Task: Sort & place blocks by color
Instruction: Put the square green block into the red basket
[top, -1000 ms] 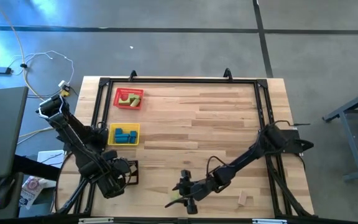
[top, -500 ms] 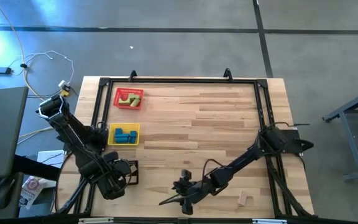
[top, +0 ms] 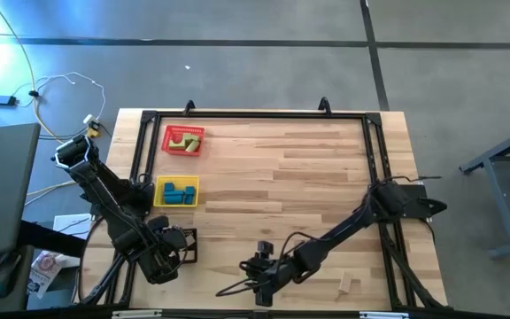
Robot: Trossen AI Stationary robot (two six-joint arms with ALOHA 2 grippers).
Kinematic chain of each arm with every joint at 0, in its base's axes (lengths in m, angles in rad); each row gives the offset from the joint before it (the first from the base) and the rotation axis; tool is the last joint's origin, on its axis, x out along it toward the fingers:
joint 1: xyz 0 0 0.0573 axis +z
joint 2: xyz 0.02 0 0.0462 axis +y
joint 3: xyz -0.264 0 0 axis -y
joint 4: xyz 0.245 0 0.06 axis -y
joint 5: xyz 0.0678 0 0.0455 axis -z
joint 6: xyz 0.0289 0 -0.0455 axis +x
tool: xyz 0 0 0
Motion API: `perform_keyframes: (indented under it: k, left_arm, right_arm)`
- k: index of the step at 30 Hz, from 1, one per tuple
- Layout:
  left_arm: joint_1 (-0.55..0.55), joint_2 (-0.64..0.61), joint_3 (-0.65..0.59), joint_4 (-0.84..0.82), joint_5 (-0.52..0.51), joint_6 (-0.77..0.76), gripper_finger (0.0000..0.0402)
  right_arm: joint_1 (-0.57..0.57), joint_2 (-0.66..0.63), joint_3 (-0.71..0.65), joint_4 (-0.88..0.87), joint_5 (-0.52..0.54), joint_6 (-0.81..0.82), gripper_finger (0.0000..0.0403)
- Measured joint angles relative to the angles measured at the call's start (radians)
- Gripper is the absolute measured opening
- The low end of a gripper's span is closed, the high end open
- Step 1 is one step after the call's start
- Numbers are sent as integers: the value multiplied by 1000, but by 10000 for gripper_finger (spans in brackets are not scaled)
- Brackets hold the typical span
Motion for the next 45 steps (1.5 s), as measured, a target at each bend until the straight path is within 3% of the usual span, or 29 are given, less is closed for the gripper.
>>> perform_keyframes:
  k: [15, 24, 40, 45]
  left_arm:
    - [0, 0, 0, 0, -5, 0, 207]
    - [0, 0, 0, 0, -5, 0, 207]
    - [0, 0, 0, 0, -11, 1, 207]
    - [0, 0, 0, 0, -26, 1, 207]
  right_arm:
    - [0, 97, -1, -2, -46, 71, 227]
    - [-6, 98, -1, -11, -8, 52, 224]
    - [-21, 130, 5, 43, -9, 26, 151]
    - [-28, 130, 6, 52, -14, 36, 111]
